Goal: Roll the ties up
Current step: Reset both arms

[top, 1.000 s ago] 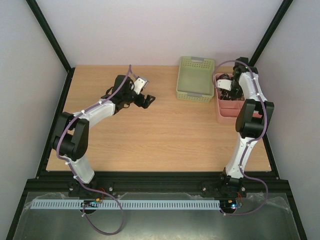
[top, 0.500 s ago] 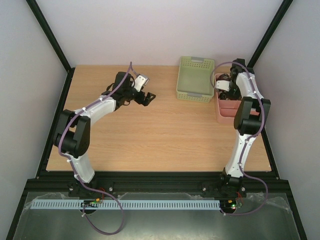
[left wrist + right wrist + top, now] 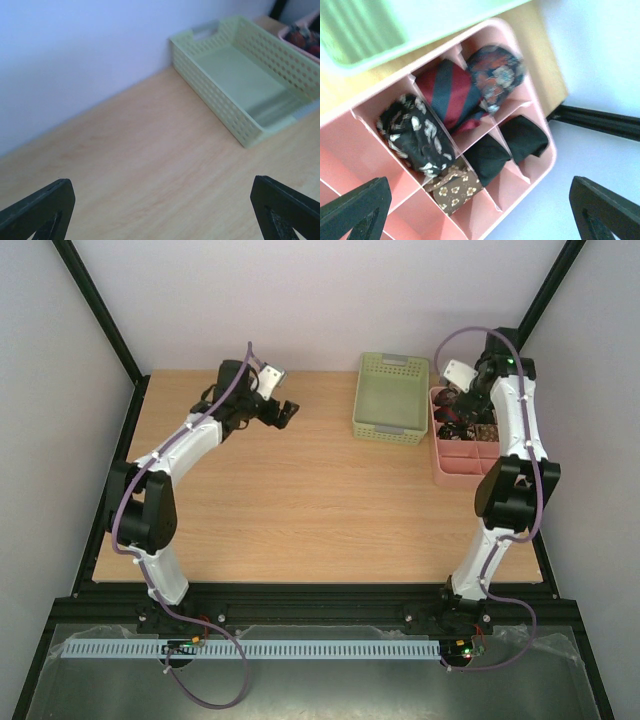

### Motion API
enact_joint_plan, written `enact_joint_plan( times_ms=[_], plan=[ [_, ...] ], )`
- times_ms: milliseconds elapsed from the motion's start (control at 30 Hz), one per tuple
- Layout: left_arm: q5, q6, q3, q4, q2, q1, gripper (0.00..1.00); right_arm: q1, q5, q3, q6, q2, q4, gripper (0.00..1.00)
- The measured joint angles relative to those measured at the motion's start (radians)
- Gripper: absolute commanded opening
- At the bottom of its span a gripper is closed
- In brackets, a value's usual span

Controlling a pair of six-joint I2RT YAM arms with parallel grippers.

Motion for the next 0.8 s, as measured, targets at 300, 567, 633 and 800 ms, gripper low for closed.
enact_joint_plan(
  times_ms=[300, 567, 633, 800],
  plan=[
    [-0.097, -0.102, 0.198, -0.165, 0.002, 0.21, 1.0, -0.001, -0.365, -0.016, 0.637, -0.05, 0.087, 0.99],
    [-0.22, -0.119, 0.005, -0.29, -0.028, 0.285, 1.0, 0.0, -0.646, -0.383, 0.983, -0.106, 0.221, 0.99],
    [-0.23, -0.124, -0.068, -0.309, -0.049, 0.285, 1.0, 0.0, -0.654, -0.459, 1.01, -0.117, 0.24, 0.99],
    [-0.24, -0.143, -0.178, -0.337, -0.113, 0.284, 0.99, 0.0, -0.671, -0.615, 1.058, -0.175, 0.281, 0.99]
  ],
)
